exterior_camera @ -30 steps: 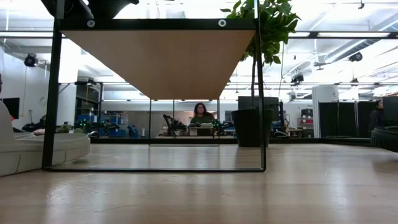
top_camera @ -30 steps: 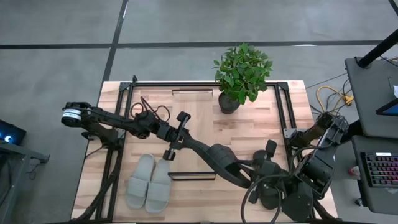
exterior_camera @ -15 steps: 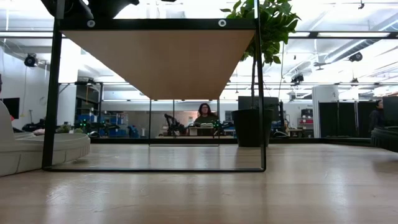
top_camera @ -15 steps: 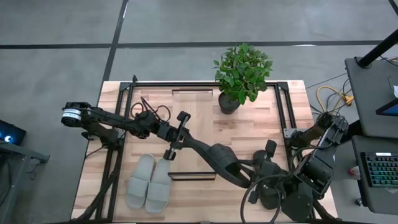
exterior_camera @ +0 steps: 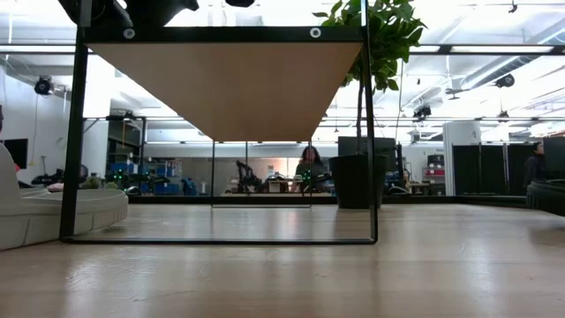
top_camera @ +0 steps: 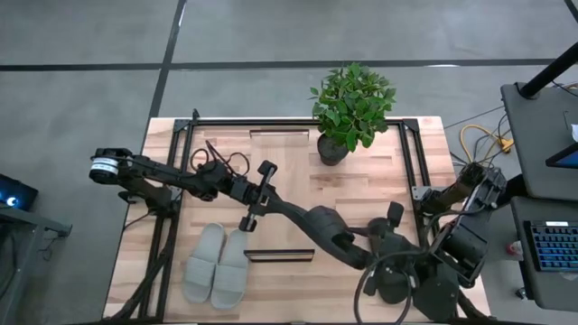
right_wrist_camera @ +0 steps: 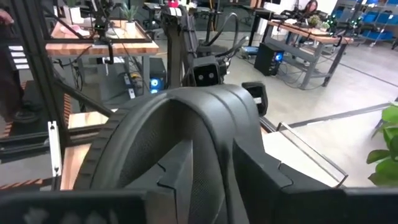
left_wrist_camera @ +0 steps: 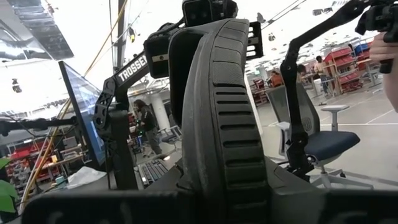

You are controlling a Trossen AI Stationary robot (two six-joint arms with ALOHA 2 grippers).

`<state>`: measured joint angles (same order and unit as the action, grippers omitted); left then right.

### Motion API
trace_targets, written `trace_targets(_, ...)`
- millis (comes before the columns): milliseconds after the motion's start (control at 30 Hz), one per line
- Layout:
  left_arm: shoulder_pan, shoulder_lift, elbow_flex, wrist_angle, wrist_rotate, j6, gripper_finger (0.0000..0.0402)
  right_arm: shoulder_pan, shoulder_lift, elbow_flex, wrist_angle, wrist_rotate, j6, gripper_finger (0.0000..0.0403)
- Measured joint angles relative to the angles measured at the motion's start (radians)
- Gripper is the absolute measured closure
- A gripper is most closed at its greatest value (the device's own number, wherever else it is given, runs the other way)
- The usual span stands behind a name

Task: Pick and place slides into the shelf
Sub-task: Put the left black slipper on the shelf

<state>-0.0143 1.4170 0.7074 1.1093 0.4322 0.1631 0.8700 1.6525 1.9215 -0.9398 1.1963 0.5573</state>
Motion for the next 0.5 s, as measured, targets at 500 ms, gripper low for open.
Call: trace_targets(500,0.002,0.000,-0.003,-0.002,-0.024,0.048,0.0356,0.002,-0.084,0.056,-0.012,0.084,-0.118,0.0318)
